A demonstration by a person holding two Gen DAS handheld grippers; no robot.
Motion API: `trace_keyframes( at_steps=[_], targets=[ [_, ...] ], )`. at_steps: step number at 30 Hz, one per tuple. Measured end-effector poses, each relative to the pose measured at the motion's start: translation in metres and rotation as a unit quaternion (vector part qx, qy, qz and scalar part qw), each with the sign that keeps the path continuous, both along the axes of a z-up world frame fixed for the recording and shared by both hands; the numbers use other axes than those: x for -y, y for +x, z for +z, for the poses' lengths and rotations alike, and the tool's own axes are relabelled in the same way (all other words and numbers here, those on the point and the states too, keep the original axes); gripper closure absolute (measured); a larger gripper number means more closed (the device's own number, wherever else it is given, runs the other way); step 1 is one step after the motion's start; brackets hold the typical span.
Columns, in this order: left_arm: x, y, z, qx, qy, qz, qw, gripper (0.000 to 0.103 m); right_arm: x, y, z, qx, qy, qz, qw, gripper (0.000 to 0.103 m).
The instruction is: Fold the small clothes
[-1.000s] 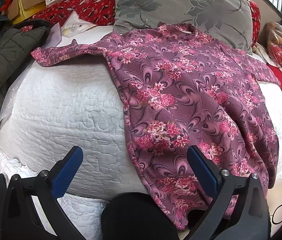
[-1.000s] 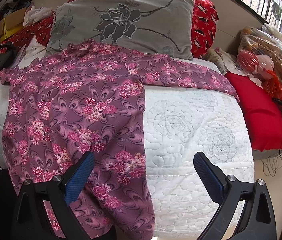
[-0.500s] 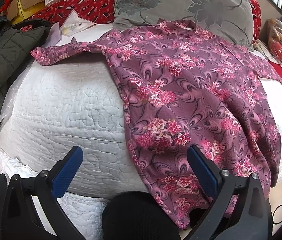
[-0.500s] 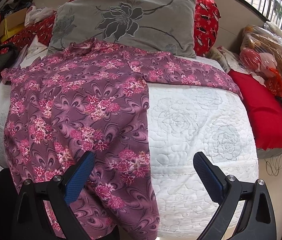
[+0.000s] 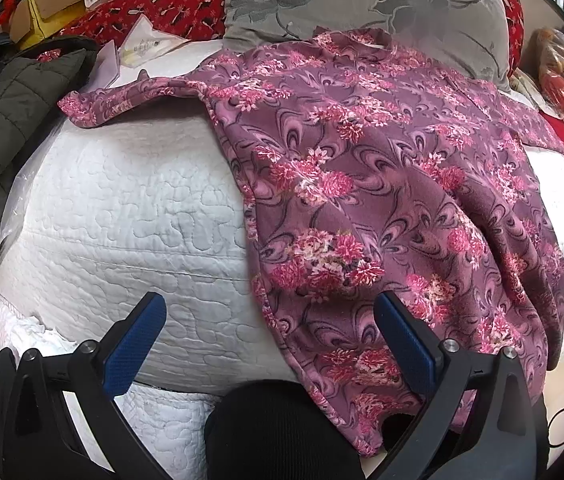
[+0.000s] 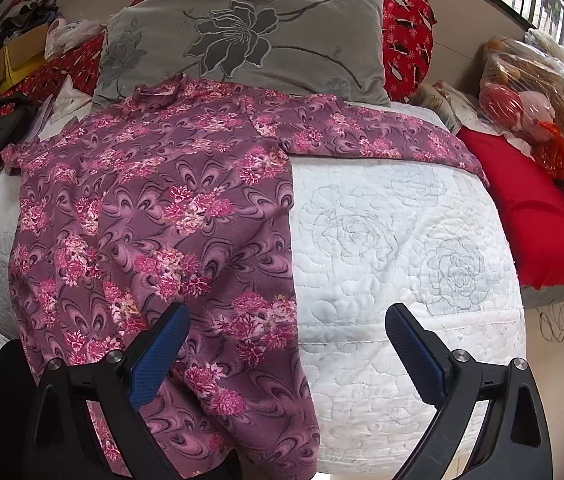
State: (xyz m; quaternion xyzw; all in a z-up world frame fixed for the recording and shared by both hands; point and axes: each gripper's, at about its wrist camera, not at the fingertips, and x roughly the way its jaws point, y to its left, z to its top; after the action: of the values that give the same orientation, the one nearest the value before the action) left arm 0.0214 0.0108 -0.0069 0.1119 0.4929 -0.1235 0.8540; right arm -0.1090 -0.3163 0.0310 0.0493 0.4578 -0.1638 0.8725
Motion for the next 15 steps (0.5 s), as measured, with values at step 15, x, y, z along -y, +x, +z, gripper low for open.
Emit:
trace_keyframes(
  at_steps=[15],
  targets=[
    [-0.035, 0.029, -0.036, -0.149, -0.069, 0.066, 0.9842, 0.000, 0.028, -0.012, -0.026, -0.044, 0.038, -0.015, 0.998, 0.007]
  ],
)
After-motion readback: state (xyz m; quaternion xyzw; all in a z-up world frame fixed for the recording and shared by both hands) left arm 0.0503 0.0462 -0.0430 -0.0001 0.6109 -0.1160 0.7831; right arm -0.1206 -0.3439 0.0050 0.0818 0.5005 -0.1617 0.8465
